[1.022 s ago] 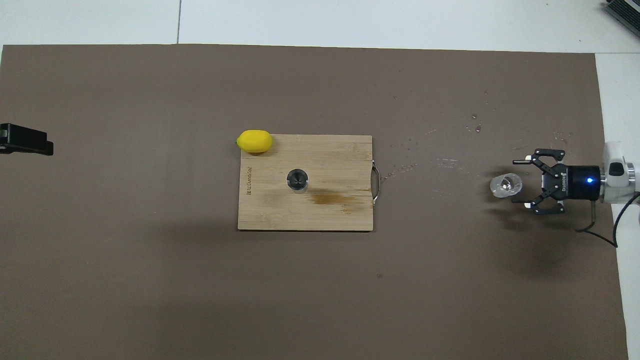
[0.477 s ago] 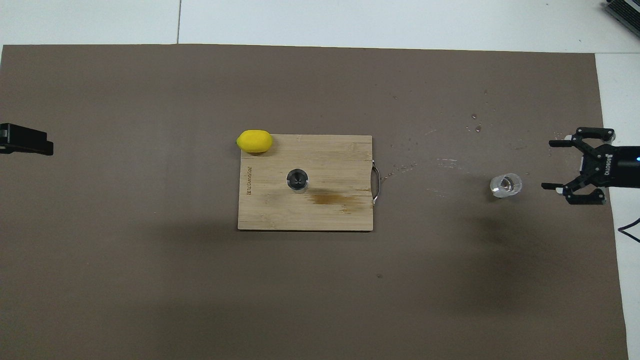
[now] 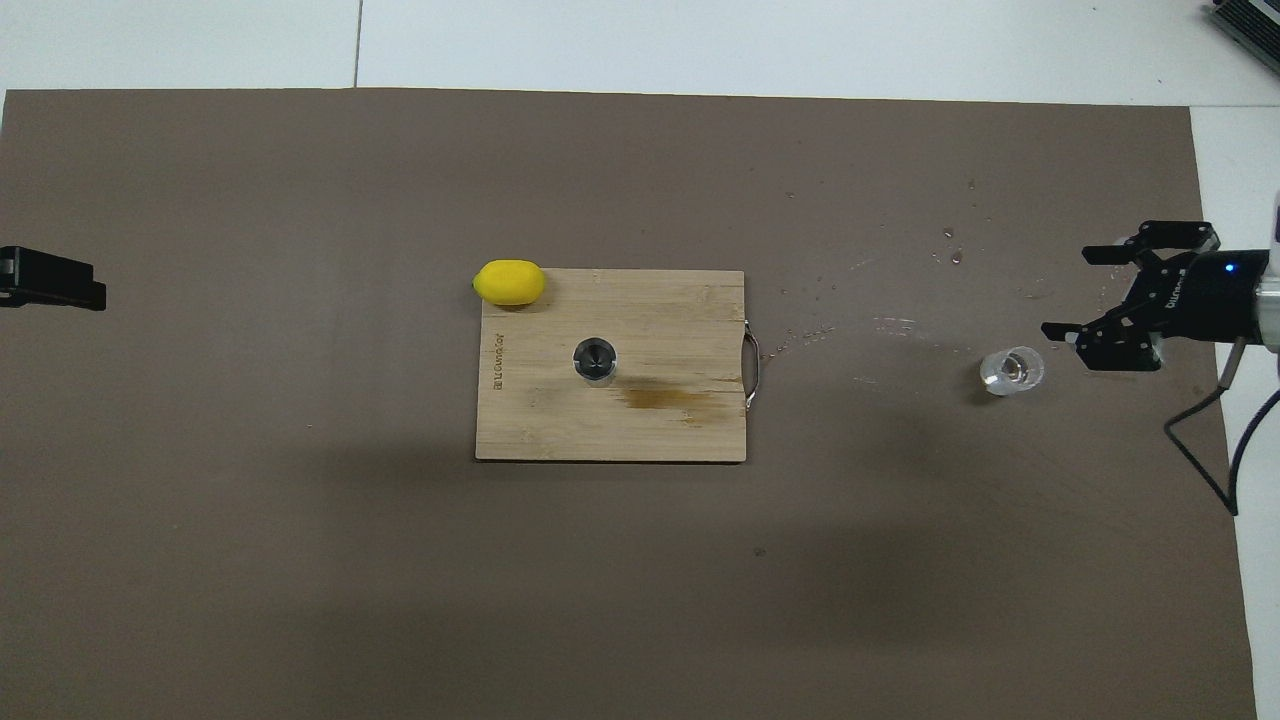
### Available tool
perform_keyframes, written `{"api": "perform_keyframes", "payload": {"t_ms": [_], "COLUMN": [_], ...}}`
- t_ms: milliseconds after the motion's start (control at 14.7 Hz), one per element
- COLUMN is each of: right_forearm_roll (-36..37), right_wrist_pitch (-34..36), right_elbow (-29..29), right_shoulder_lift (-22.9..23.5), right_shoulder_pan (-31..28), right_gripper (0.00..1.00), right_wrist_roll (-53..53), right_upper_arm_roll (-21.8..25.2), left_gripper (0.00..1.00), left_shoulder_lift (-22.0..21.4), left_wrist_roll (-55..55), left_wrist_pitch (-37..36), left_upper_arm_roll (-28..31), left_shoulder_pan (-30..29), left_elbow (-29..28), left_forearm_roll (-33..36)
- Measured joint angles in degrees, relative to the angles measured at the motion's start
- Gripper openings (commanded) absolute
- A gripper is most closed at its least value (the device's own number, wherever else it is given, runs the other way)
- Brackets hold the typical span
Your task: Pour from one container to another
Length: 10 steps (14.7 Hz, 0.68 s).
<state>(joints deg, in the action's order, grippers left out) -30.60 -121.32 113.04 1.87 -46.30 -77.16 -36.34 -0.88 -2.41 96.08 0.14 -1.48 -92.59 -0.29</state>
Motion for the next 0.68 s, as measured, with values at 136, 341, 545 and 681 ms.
{"api": "perform_keyframes", "payload": {"t_ms": [136,341,545,681], "right_forearm_roll": [3.4,7.2,12.4,15.3], "right_wrist_pitch": [-1.6,-2.9,-3.3,-3.3], "right_elbow": [0.0,0.0,0.0,0.0], "right_shoulder_lift": [-0.3,-0.4,-0.8,-1.2], "right_shoulder_pan": [2.0,4.9,8.7,12.5], "right_gripper": [1.00,1.00,1.00,1.00], "right_wrist_roll": [8.8,20.2,33.8,42.8], "right_upper_arm_roll": [0.0,0.0,0.1,1.2], "left_gripper": [1.00,1.00,1.00,1.00], "left_shoulder_lift": [0.0,0.0,0.0,0.0], "left_wrist_roll": [0.0,0.0,0.0,0.0], "left_wrist_pitch": [0.0,0.0,0.0,0.0], "left_upper_arm_roll": [0.0,0.0,0.0,0.0], "left_shoulder_pan": [0.0,0.0,0.0,0.1], "left_elbow": [0.0,0.0,0.0,0.0], "left_forearm_roll": [0.0,0.0,0.0,0.0]}}
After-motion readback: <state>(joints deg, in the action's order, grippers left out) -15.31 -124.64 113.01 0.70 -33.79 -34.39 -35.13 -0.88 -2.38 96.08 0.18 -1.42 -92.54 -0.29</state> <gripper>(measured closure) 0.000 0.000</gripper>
